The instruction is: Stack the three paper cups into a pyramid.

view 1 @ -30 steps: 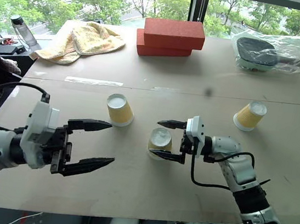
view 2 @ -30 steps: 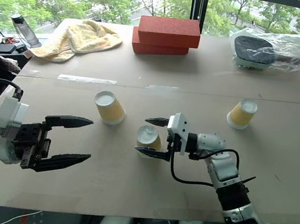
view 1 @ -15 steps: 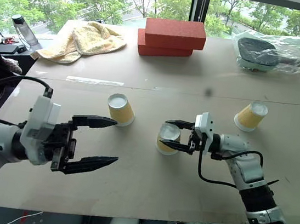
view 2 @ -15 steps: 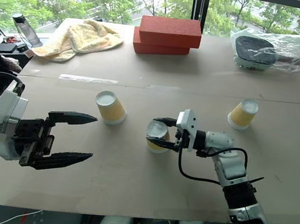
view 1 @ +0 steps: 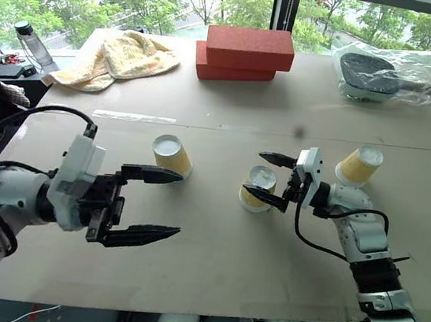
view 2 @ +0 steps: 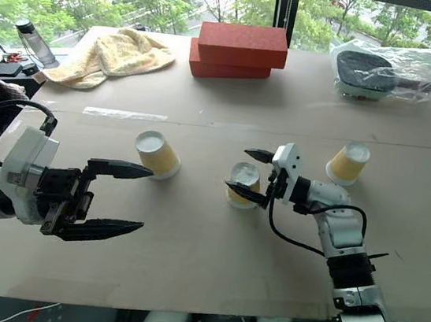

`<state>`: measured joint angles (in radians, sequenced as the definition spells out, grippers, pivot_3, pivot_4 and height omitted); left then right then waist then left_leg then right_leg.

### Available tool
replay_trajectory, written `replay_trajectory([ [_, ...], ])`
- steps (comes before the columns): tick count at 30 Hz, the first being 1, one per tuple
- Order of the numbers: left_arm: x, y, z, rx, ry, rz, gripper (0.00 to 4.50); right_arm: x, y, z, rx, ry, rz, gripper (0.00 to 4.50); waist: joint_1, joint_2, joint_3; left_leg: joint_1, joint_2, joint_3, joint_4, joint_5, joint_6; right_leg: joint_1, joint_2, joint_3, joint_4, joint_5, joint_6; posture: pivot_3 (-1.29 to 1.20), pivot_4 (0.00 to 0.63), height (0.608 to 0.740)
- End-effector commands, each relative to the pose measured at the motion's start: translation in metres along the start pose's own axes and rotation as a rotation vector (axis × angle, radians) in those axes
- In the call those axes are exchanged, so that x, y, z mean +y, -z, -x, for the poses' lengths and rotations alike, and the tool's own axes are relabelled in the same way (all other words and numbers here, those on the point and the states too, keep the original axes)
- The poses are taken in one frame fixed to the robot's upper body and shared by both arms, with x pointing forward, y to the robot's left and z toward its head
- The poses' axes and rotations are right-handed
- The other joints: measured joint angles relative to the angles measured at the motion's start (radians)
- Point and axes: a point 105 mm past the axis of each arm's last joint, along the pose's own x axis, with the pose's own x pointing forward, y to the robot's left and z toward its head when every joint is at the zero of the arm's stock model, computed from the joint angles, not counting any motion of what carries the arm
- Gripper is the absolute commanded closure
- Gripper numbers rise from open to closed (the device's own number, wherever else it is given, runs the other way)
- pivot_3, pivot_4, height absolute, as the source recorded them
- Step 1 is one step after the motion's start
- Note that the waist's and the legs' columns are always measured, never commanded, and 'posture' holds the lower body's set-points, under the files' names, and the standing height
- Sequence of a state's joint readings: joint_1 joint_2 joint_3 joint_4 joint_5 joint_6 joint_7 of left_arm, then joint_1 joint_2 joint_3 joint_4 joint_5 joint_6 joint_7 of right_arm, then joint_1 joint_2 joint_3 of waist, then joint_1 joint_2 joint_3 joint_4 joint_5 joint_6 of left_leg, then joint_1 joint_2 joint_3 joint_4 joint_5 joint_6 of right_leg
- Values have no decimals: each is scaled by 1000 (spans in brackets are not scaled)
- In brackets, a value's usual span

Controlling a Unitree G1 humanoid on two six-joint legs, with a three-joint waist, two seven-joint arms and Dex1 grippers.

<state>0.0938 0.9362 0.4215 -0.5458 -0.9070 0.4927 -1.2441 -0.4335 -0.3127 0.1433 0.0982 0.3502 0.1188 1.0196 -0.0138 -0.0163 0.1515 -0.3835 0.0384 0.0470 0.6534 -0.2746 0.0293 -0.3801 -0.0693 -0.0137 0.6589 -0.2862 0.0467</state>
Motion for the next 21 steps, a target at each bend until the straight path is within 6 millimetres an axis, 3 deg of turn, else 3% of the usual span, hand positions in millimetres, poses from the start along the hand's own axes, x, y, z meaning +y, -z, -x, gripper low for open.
replay_trajectory([
  [1,-1,-7,-1,-19,17,-37,0,2,-25,12,-62,4,80,47,1,0,0,0,0,0,0,0,0,0,0,0,0,0,0,0,150,730],
  [6,8,-22,-9,-105,26,-74,0,0,-43,57,-54,121,154,47,9,0,1,-1,-1,0,0,0,0,0,-1,0,-1,0,0,0,150,730],
  [9,16,-29,-17,-112,20,-71,0,-16,-51,86,-67,307,154,47,11,0,1,-1,-1,-1,1,0,0,1,-1,0,0,0,0,0,150,730],
  [14,35,-36,-29,-79,-40,-43,0,-50,-43,136,-16,613,222,47,0,0,1,1,-1,1,1,0,0,1,1,2,1,0,0,0,150,730],
  [21,40,-47,-42,-79,-30,16,0,-76,-27,163,-2,844,217,47,-4,-1,1,1,0,1,1,2,-4,1,3,3,1,0,1,0,150,730],
])
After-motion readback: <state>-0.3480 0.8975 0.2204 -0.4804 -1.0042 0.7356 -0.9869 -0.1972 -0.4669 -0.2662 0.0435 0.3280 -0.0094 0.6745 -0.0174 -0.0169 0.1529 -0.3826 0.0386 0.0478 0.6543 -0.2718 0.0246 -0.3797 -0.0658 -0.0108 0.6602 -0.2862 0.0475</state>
